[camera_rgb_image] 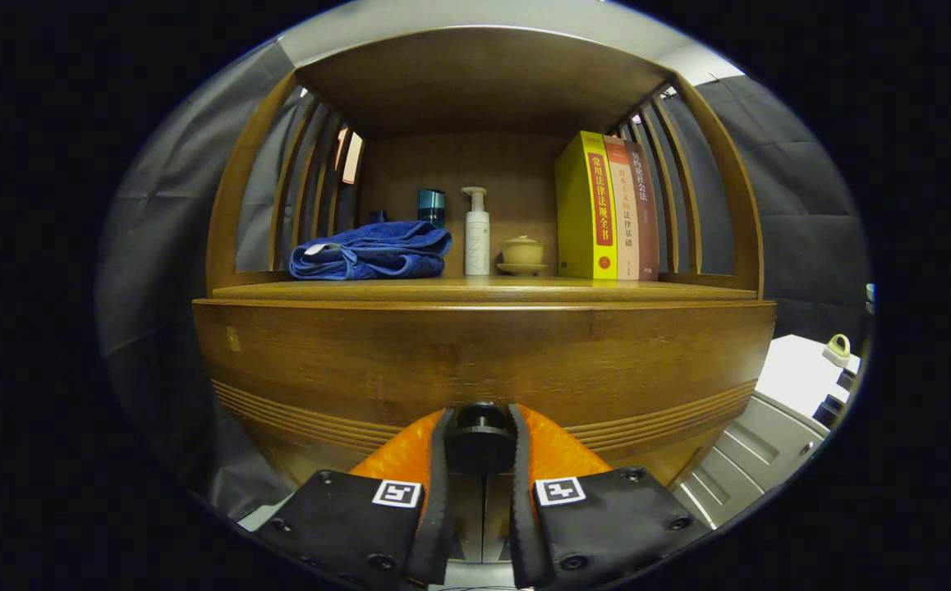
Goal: Pull open the drawer, take out the items inside it, and place them on the countertop above the cabinet.
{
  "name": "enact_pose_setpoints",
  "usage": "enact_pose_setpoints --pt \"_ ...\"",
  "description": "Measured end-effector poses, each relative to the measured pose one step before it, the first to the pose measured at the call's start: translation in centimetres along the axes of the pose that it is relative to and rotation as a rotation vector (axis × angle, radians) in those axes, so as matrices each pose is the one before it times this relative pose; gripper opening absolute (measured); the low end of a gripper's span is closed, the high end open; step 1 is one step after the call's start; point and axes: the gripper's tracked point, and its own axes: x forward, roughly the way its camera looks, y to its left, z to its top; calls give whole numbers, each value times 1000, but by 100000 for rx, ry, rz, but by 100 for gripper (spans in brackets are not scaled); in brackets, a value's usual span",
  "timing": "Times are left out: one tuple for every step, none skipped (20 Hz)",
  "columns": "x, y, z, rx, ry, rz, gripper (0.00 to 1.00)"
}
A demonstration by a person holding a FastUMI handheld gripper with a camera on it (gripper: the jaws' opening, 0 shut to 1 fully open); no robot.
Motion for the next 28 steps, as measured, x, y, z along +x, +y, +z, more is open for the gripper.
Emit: enact_pose_setpoints --pt "-669 -60 86 327 160 -420 37" --pt "-748 -33 -67 1471 923 -422 37" --pt "-797 72 -9 1389 978 218 37" --pt "-840 65 -30 792 727 563 37" --pt "-722 0 -133 -296 1143 480 37" --pt "-777 -41 20 -173 599 -58 37" --pt "-840 41 -22 363 326 -333 37" --pt "-736 -24 -55 412 309 -196 37" --pt "-641 20 -61 418 158 -33 37" --pt "-681 37 -47 208 321 118 37" --pt "-703 46 -66 -296 523 468 37" --pt "-694 29 -55 -146 605 257 37" --pt "-658 3 -44 -81 535 50 37" --pt "-544 12 -81 232 436 -90 37" --pt "-640 18 -56 87 325 -144 37" --pt "-607 0 -91 270 338 -132 37" --pt "-407 -65 -37 572 210 -479 37" --pt "-512 -95 -196 667 708 -577 37" --pt "-343 -7 -333 667 894 -220 37" --pt "-405 -27 -278 476 683 129 37" --pt "-268 14 -443 57 848 126 37" --pt "-203 -34 -213 -342 261 113 37" --pt "308 9 209 -962 -727 -125 37" --pt "-258 9 -199 -485 120 34 37" --pt "49 -76 -15 -143 232 -17 37" --pt "-143 -7 141 353 -303 -53 36" --pt "-79 -61 -67 224 174 -95 37" --pt "-29 -21 89 -129 -792 1 36"
